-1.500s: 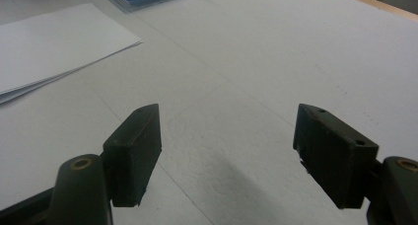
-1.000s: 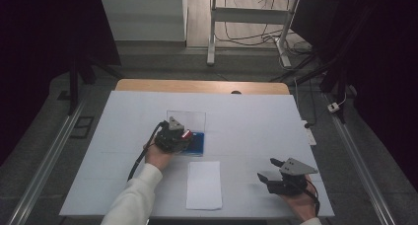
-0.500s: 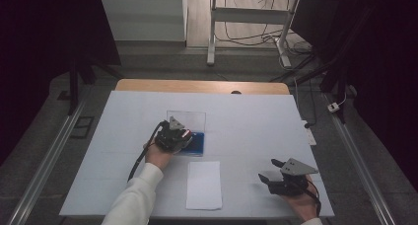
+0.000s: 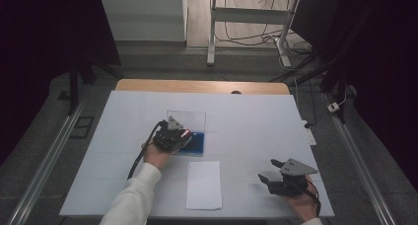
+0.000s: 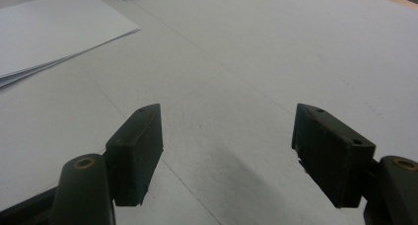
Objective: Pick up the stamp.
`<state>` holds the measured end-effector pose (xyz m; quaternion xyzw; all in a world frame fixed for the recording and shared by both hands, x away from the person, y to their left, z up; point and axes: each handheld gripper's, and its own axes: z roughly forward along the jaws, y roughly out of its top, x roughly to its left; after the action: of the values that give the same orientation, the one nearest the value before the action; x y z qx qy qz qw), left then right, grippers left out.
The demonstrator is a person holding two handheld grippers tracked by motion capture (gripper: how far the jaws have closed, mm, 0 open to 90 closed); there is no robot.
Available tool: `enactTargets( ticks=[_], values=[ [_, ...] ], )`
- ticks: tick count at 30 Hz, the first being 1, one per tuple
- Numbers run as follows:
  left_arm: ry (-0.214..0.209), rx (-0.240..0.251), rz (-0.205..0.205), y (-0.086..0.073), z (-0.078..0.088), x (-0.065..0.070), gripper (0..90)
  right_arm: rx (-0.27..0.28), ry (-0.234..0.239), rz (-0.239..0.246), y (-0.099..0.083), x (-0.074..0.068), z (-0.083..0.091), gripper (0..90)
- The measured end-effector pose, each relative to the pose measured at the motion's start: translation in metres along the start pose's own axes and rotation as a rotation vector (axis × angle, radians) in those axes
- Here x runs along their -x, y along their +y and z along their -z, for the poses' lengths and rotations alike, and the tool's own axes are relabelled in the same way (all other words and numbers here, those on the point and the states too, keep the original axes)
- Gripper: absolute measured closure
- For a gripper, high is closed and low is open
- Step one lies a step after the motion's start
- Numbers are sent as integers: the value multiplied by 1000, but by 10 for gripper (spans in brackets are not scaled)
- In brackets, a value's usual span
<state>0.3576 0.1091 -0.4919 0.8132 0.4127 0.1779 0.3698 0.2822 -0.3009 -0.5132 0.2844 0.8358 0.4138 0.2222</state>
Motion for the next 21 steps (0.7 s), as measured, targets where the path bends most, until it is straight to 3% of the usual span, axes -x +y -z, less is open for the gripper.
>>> enactTargets(
  ticks=[11, 21],
  values=[
    [-50, 29, -67, 11, 30, -2, 698, 4, -3, 5, 1, -2, 1, 278],
    [-62, 17, -102, 15, 34, -1, 698, 2, -3, 6, 1, -1, 1, 279]
  ],
)
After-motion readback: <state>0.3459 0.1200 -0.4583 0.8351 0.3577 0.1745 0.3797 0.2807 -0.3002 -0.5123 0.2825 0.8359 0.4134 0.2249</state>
